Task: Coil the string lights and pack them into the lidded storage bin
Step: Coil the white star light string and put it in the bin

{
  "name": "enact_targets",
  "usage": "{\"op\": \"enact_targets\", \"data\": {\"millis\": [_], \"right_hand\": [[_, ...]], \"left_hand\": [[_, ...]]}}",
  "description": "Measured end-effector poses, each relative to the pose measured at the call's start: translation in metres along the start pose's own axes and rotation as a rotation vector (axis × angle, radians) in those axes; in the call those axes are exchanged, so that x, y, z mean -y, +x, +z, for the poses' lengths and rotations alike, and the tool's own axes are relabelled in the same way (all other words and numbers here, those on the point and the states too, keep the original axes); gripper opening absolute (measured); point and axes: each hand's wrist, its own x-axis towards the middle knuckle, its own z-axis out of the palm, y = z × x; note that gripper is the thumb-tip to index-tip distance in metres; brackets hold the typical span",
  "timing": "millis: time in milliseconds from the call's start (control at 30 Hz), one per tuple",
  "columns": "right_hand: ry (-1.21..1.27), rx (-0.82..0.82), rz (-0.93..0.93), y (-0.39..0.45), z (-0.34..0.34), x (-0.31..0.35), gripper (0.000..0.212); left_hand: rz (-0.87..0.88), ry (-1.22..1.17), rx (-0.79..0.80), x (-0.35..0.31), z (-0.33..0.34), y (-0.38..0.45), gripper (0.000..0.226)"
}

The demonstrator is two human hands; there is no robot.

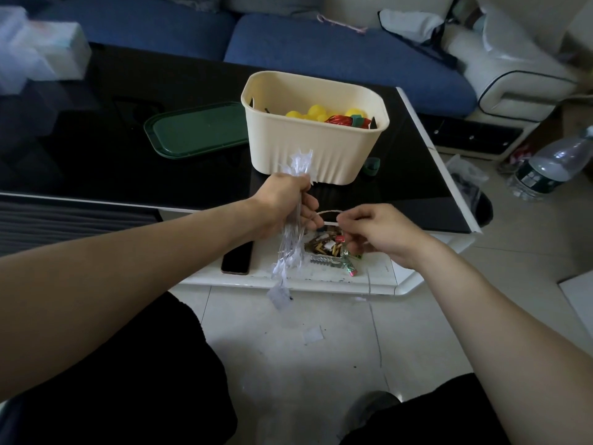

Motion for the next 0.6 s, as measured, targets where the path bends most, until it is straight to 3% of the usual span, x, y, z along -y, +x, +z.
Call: {"op": "enact_targets", "data": {"millis": [200,300,600], "right_hand": [[0.337,0.026,-0.064,-0.006,0.001,0.009,0.031],[0.456,0.055,-0.122,-0.01,0.007,0.016,0.021],[0.421,0.335,-0.062,-0.024,0.004,0.025,0.01]], "left_hand": [[-0.014,0.045,0.016,0.003,0.002,0.003,0.03],[-0.001,0.071,0.016,0.006,0.005,0.005,0.027],[0.11,0.137,-0.016,0.011,0.005,0.008,0.027]]}}
